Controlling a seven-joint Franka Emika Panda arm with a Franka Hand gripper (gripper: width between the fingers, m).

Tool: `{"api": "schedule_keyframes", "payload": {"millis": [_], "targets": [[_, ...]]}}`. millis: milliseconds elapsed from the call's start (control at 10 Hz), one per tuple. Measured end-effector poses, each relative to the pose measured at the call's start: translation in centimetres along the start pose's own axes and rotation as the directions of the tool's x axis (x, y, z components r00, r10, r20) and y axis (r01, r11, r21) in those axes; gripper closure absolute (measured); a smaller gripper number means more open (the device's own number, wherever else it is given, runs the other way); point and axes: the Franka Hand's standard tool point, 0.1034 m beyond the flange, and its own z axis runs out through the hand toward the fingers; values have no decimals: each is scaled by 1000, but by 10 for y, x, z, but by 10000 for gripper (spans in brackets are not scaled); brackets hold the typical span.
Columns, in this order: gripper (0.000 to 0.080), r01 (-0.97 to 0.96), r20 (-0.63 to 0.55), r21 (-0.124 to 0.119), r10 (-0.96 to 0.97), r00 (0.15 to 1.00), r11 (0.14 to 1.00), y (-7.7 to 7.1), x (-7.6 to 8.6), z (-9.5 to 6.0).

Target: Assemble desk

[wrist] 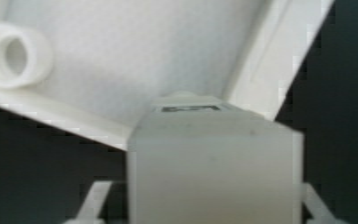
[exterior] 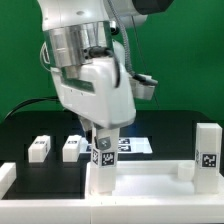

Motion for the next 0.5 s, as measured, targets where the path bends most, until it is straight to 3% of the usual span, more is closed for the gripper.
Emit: {"api": "schedule_keyframes", "payload": {"millis": [100,200,400,500], "targets": [[512,-155,11,17,155,988,988,1,2,0],[512,-236,12,17,236,972,971,1,3,0],[504,-220,11,16,220,976,975,2,3,1],[278,-155,9,16,155,988,988,2,2,1]]}}
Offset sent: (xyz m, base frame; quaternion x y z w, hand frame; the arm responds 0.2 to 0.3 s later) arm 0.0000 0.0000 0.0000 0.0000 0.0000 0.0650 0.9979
